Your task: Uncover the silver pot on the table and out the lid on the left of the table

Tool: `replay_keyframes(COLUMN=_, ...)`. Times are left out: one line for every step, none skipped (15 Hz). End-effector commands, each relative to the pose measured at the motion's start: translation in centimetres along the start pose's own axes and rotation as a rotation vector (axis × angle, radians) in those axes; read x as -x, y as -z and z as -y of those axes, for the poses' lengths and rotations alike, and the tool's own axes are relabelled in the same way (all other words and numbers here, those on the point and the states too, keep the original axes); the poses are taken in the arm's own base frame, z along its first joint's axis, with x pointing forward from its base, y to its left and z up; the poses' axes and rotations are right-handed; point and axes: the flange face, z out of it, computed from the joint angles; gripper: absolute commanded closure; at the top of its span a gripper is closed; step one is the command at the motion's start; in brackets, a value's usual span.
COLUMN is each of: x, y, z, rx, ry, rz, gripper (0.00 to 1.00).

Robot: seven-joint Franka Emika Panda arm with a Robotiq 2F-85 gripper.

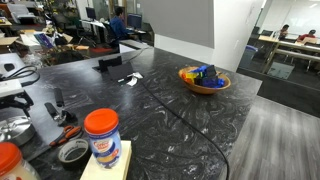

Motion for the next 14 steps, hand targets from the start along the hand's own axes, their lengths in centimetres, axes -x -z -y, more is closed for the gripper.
replay_keyframes(x=0.3, y=-0.2, z=0.2, rx=0.003, ry=0.005, rz=-0.018, gripper=0.0)
replay_keyframes(x=0.3, y=-0.2, z=0.3, rx=-0.001, ry=0.007, rz=-0.023, gripper=0.0)
replay_keyframes(x=0.2, y=-0.3, z=0.4, rx=-0.005, ry=0.012, rz=-0.029, gripper=0.0)
replay_keyframes(x=0.2, y=-0.3, z=0.5, rx=-0.008, ry=0.012, rz=-0.031, gripper=0.0)
replay_keyframes(x=0.2, y=-0.3, z=0.7, rx=-0.015, ry=0.012, rz=-0.04, gripper=0.0)
replay_keyframes(x=0.2, y=-0.4, z=0.9, rx=-0.023, ry=0.008, rz=-0.041, gripper=0.0)
replay_keyframes(x=0.1, y=-0.5, z=1.0, rx=-0.031, ry=0.007, rz=-0.046, gripper=0.0)
replay_keyframes(x=0.1, y=-0.6, z=1.2, rx=-0.039, ry=0.006, rz=-0.05, gripper=0.0)
replay_keyframes(x=0.1, y=-0.8, z=1.3, rx=-0.047, ry=0.007, rz=-0.052, gripper=0.0)
replay_keyframes(x=0.2, y=-0.9, z=1.4, rx=-0.052, ry=0.005, rz=-0.054, gripper=0.05)
replay_keyframes(x=0.3, y=-1.0, z=1.4, rx=-0.054, ry=0.002, rz=-0.055, gripper=0.11)
replay_keyframes(x=0.3, y=-1.1, z=1.4, rx=-0.057, ry=-0.002, rz=-0.057, gripper=0.16)
replay_keyframes(x=0.4, y=-1.2, z=1.4, rx=-0.054, ry=-0.006, rz=-0.057, gripper=0.22)
replay_keyframes(x=0.4, y=-1.2, z=1.3, rx=-0.052, ry=-0.008, rz=-0.057, gripper=0.35)
